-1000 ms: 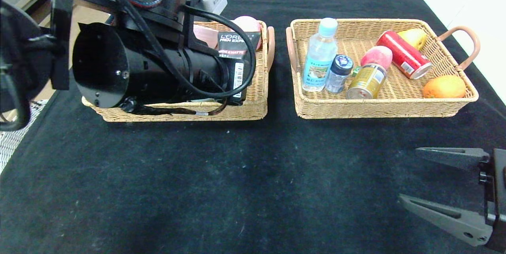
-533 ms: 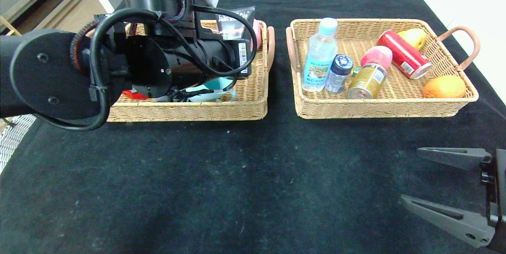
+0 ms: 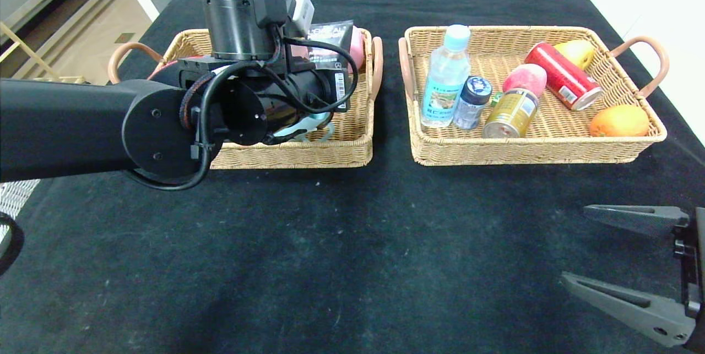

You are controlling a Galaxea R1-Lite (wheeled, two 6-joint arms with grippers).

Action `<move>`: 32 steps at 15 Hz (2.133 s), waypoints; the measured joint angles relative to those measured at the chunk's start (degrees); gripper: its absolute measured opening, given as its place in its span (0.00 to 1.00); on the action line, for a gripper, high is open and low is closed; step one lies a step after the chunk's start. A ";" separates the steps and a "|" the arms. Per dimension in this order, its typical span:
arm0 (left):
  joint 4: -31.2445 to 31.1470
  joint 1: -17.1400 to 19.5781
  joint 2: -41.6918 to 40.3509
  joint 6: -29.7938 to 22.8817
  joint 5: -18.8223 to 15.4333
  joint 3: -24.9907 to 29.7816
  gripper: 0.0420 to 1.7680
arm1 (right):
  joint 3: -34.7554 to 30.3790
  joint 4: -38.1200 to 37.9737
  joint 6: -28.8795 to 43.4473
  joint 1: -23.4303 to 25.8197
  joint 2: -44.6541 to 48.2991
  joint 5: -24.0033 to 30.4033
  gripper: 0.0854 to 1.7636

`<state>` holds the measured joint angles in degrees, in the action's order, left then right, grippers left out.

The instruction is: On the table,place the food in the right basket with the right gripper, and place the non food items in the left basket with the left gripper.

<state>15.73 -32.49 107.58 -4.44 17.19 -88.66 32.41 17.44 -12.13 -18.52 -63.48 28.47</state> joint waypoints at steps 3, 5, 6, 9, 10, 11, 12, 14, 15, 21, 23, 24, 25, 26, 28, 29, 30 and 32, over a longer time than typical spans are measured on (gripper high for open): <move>0.76 0.07 0.46 0.85 -0.60 0.22 0.44 | 0.00 0.00 -0.02 0.00 0.00 0.00 0.97; 0.72 -0.06 0.55 1.02 -0.60 0.21 0.44 | 0.00 0.02 0.00 0.00 0.00 0.02 0.97; 0.73 -0.09 0.57 1.05 -0.60 0.21 0.49 | 0.00 0.02 0.01 0.00 0.00 0.00 0.97; 0.61 -0.15 0.55 1.27 -0.62 0.21 0.64 | 0.00 0.00 -0.02 0.00 0.00 0.02 0.97; 0.43 -0.15 0.52 1.27 -0.62 0.29 0.68 | 0.00 0.02 0.01 0.00 0.00 0.00 0.97; 0.32 -0.20 0.49 1.30 -0.57 0.33 0.72 | 0.00 0.02 0.00 0.00 0.00 0.00 0.97; 0.10 -0.20 0.30 1.30 -0.55 0.46 0.75 | -0.06 0.00 0.00 0.00 0.00 0.00 0.97; -0.13 -0.41 -0.30 1.44 -0.33 1.10 0.79 | -0.06 0.00 0.01 0.00 0.00 0.02 0.97; -0.16 -0.72 -0.78 1.49 -0.11 1.71 0.82 | -0.09 0.00 0.01 0.00 0.00 0.02 0.97; -0.55 -3.73 -7.47 2.79 0.48 9.56 0.90 | -0.37 -0.02 -0.16 -0.09 0.09 0.04 0.97; -0.60 -4.77 -11.53 3.18 0.87 13.86 0.91 | -0.44 -0.04 -0.18 -0.09 0.11 0.04 0.97; -0.62 -5.24 -14.09 3.36 0.94 16.62 0.92 | -0.45 -0.02 -0.18 -0.09 0.09 0.06 0.97; -0.62 -5.71 -16.63 3.45 0.89 19.50 0.93 | -0.48 0.00 -0.18 -0.06 0.06 0.02 0.97; -0.85 -6.12 -19.47 3.73 0.72 22.87 0.93 | -0.45 0.02 -0.27 0.35 0.00 0.09 0.97; -1.18 -6.51 -25.04 4.34 0.45 28.79 0.94 | -0.44 0.02 -0.18 1.38 -0.13 0.09 0.97; -1.49 -6.64 -27.98 4.57 0.39 31.63 0.94 | -0.41 0.02 0.04 1.66 -0.24 0.09 0.97; -2.08 -6.75 -31.21 5.06 0.34 34.47 0.95 | -0.56 -0.20 0.17 1.96 -0.35 0.09 0.97; -4.13 -6.84 -37.49 5.81 0.20 38.85 0.95 | -1.33 -0.26 0.20 3.11 -0.09 0.11 0.97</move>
<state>11.59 -39.33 70.10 1.38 17.38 -49.81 31.09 17.19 -11.93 -15.41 -63.56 28.57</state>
